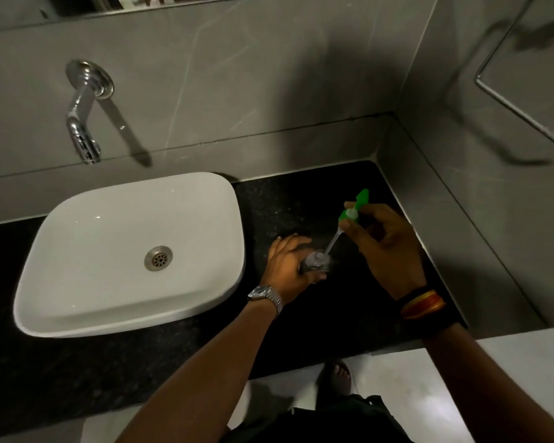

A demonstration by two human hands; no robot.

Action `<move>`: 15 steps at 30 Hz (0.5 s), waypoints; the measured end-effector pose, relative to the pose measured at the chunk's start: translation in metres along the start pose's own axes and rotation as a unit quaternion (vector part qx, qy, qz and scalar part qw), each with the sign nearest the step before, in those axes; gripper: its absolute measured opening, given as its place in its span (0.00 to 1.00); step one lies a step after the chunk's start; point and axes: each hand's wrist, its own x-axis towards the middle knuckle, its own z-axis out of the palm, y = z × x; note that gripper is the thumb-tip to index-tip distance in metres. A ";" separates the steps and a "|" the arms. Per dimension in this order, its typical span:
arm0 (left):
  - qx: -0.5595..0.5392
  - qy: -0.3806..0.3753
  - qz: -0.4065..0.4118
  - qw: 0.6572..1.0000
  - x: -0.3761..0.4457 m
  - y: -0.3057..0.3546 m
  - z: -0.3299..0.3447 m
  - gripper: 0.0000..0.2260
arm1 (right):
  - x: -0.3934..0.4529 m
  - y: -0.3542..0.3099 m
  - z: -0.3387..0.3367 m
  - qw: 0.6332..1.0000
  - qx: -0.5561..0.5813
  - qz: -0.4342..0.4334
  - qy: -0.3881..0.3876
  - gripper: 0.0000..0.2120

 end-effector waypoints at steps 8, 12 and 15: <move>-0.006 0.010 0.004 1.000 -0.005 -0.002 0.003 0.28 | -0.007 0.032 0.029 0.998 -0.052 -0.008 -0.039 0.13; -0.012 0.022 0.009 1.000 -0.006 0.002 0.002 0.29 | -0.009 0.054 0.038 0.980 -0.175 -0.012 -0.095 0.13; -0.012 0.019 0.011 1.000 -0.008 0.005 -0.001 0.26 | -0.009 0.063 0.041 0.974 -0.203 -0.009 -0.095 0.15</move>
